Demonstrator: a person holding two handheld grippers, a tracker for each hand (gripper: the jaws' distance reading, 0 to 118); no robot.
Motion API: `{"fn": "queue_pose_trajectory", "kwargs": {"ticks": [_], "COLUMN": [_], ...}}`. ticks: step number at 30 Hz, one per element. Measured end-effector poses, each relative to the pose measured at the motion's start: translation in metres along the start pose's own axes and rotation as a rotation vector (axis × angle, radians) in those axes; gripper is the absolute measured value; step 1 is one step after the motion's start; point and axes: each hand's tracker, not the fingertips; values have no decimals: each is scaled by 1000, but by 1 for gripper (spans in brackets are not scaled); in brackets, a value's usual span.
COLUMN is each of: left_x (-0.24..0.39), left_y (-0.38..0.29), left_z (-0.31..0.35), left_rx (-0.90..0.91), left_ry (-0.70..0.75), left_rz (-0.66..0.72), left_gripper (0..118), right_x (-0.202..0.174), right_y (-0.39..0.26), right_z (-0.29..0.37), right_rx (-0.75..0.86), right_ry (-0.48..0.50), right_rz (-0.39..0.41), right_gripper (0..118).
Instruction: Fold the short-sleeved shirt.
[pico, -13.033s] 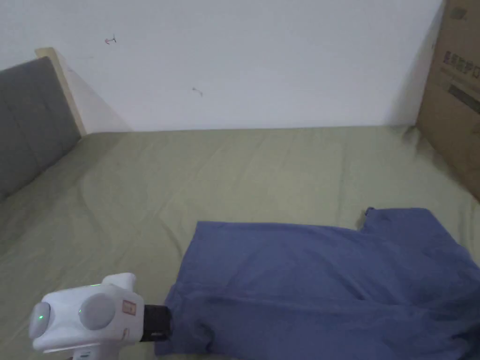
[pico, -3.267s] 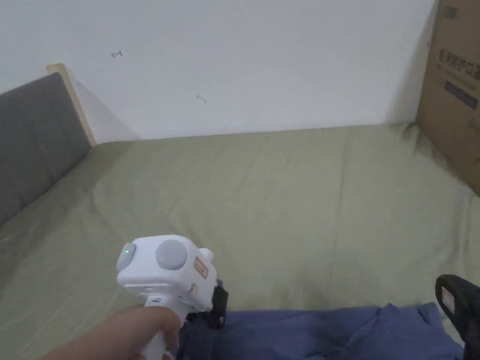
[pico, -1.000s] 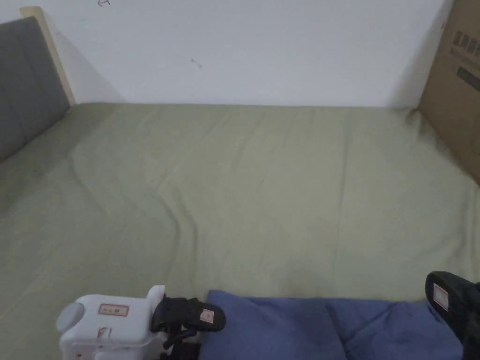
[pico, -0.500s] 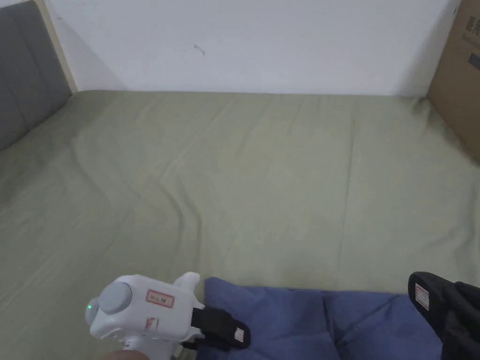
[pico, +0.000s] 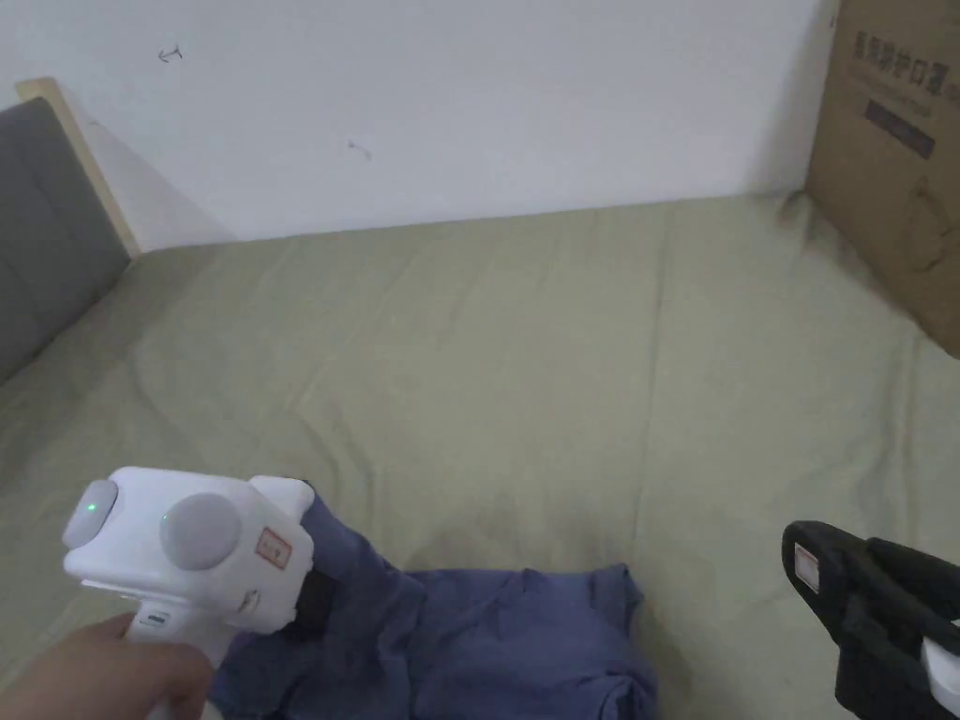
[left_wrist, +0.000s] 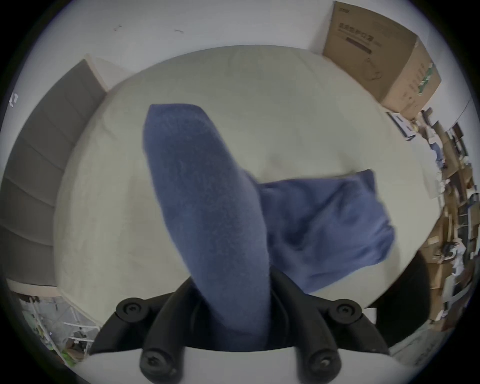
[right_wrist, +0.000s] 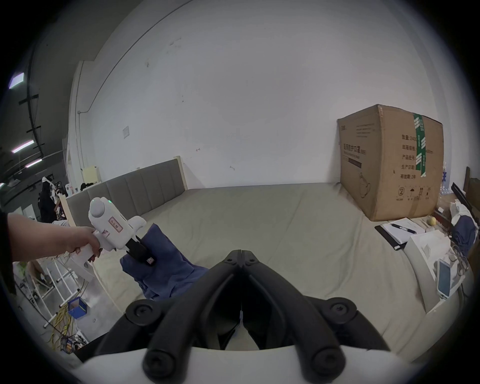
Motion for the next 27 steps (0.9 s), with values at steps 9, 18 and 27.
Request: {"fn": "queue_pose_trajectory", "kwargs": {"ticks": [9, 18, 27], "left_x": [116, 98, 118], "left_y": [37, 36, 13], "left_z": [-58, -16, -47], "left_rx": [-152, -6, -2], "left_ry": [-381, -506, -273], "left_rz": [61, 137, -39], "left_gripper": [27, 117, 2], "right_x": [27, 39, 37], "right_y": [-2, -5, -10], "right_z": [23, 21, 15], "right_rx": [22, 18, -5], "right_ry": [-74, -84, -70], "right_rz": [-84, -128, -150], "right_gripper": [0, 0, 0]}}
